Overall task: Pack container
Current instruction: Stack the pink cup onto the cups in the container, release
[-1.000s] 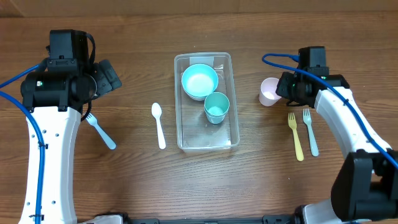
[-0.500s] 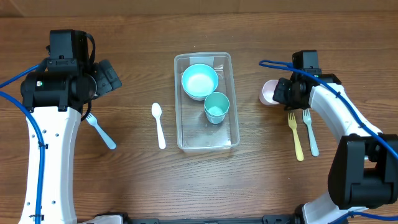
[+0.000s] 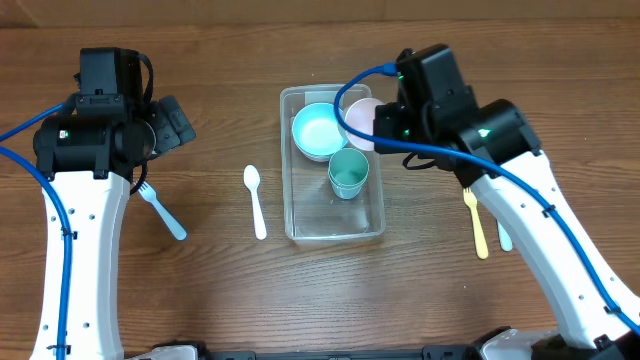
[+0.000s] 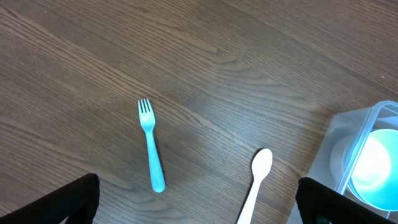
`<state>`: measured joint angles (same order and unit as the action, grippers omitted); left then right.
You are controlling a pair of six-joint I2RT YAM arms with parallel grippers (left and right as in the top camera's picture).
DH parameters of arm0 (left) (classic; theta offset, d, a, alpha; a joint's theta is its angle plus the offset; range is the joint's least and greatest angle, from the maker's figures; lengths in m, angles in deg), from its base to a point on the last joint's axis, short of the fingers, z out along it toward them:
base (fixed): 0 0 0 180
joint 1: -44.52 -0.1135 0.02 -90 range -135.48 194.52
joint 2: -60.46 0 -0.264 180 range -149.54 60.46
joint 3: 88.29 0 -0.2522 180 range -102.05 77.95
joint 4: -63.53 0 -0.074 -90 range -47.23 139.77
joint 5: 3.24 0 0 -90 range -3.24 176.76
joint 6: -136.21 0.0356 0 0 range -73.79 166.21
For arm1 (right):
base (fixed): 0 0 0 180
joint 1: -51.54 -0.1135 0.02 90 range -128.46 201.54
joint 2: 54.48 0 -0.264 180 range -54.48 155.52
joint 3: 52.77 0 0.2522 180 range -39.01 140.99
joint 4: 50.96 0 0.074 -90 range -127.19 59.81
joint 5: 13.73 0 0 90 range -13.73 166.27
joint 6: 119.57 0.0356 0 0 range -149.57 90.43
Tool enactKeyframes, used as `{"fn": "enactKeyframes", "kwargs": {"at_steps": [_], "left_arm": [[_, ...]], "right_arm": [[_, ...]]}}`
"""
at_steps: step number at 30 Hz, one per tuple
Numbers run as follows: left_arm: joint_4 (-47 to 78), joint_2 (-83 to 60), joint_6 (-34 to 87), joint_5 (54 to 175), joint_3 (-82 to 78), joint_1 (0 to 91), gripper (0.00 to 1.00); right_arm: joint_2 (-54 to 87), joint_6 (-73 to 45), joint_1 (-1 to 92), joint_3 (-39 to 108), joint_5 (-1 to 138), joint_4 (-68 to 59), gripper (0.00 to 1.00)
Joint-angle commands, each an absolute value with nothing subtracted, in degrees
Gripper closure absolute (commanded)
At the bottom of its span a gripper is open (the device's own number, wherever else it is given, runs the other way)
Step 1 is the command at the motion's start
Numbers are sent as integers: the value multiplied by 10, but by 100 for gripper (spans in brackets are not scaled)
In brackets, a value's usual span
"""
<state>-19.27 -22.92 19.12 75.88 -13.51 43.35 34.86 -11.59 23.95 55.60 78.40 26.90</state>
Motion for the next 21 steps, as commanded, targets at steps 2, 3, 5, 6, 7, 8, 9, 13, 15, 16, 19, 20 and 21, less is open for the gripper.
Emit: {"fn": "enactKeyframes", "kwargs": {"at_steps": [2,3,5,6,7,8,9,13,15,16,19,20,21], "left_arm": [[-192,-223,181,763,-141,430,0],[-192,-223,181,763,-141,430,0],[-192,-223,181,763,-141,430,0],[-192,-223,181,763,-141,430,0],[-192,-223,181,763,-141,430,0],[-192,-223,181,763,-141,430,0],[-192,-223,181,763,-141,430,0],[-192,-223,181,763,-141,430,0],[-192,-223,181,763,-141,430,0],[-192,-223,181,763,-141,430,0],[-192,-223,181,763,-141,430,0],[-192,-223,181,763,-141,430,0],[-192,-223,181,763,-141,430,0]], "right_arm": [[373,-117,227,558,803,269,96],[382,-117,227,558,803,272,96],[400,-117,227,558,803,281,96],[409,-117,227,558,803,287,96],[416,-117,227,558,802,292,96],[426,-117,227,558,800,299,96],[435,-116,227,558,798,305,96],[446,-115,227,558,796,325,96],[446,-115,227,558,796,331,96],[446,-115,227,558,791,333,96],[446,-115,227,547,787,330,96],[446,-115,227,544,787,326,96],[446,-115,227,542,787,323,96]]}}
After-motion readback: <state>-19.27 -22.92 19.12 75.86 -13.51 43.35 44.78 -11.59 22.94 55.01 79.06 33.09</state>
